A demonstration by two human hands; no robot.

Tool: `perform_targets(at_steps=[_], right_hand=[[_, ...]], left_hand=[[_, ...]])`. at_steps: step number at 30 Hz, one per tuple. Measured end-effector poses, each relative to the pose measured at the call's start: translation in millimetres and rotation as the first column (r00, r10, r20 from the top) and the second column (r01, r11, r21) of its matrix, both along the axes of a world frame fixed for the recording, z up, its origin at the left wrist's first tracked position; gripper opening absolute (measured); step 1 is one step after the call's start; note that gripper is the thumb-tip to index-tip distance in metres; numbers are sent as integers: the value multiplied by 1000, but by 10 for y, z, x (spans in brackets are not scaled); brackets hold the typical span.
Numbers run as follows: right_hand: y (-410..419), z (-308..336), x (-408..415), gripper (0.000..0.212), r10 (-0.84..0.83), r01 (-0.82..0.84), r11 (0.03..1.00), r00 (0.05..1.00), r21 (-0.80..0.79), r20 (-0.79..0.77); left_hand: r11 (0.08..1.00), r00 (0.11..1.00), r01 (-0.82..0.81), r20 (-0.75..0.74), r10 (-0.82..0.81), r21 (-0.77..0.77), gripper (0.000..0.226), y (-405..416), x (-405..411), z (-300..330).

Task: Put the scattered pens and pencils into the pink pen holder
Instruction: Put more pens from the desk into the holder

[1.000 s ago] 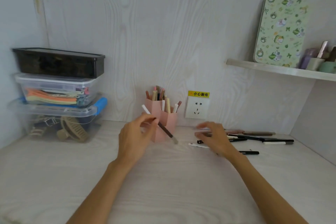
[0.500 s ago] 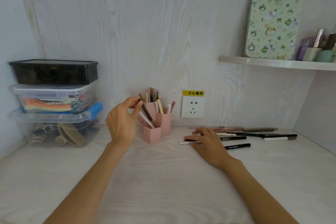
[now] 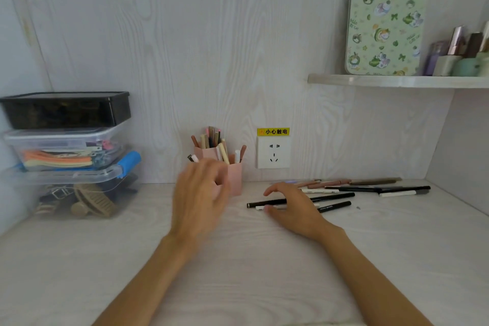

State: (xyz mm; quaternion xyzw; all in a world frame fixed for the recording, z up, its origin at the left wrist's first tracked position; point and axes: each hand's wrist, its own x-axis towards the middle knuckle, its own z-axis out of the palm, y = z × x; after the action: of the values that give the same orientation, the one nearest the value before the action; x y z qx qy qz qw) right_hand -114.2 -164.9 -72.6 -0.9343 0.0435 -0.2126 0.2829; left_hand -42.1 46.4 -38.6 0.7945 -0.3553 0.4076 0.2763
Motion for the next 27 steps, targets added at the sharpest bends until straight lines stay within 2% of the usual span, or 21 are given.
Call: perform_targets(at_steps=[2,3,6,8,11,13,17,22,25,27], right_hand=[[-18,52,-16,16,-53,54,998,996,-10,71],[-39,75,-28,18,-95,95,995,990,4,105],[-99,97,-85,27,-223,222,975,964,21,142],[-119,75,-104,27,-251,251,968,961,14,115],[-99,24,-94,27,-204,205,977,979,-56,18],[-91,11,-80,32,-186,185,977,983,-104,2],[-100,35,-84,43,-239,240,970,971,-24,27],[-120,15,-101,36,-271,268,961,961,71,49],[-142,16,-104,29,-320,318,947,943,32,94],[-147,24,-92,23,-346,347,938,930,10,124]], left_hand=[[961,993,111,-62,-98,254,20,-194,-140,-131],[937,988,145,-102,-118,319,25,-294,-174,-195],[907,970,200,-206,-130,371,32,-514,-195,-332],[893,956,217,-271,-113,394,32,-585,-176,-361],[919,876,263,-471,-100,295,22,-551,-124,-349],[933,837,274,-535,-112,234,15,-473,-79,-339],[953,897,240,-418,-144,184,22,-414,-1,-303],[918,897,220,-438,-58,331,30,-637,41,-290],[940,835,269,-536,-120,208,20,-627,11,-294],[960,818,270,-544,-186,77,13,-503,-31,-213]])
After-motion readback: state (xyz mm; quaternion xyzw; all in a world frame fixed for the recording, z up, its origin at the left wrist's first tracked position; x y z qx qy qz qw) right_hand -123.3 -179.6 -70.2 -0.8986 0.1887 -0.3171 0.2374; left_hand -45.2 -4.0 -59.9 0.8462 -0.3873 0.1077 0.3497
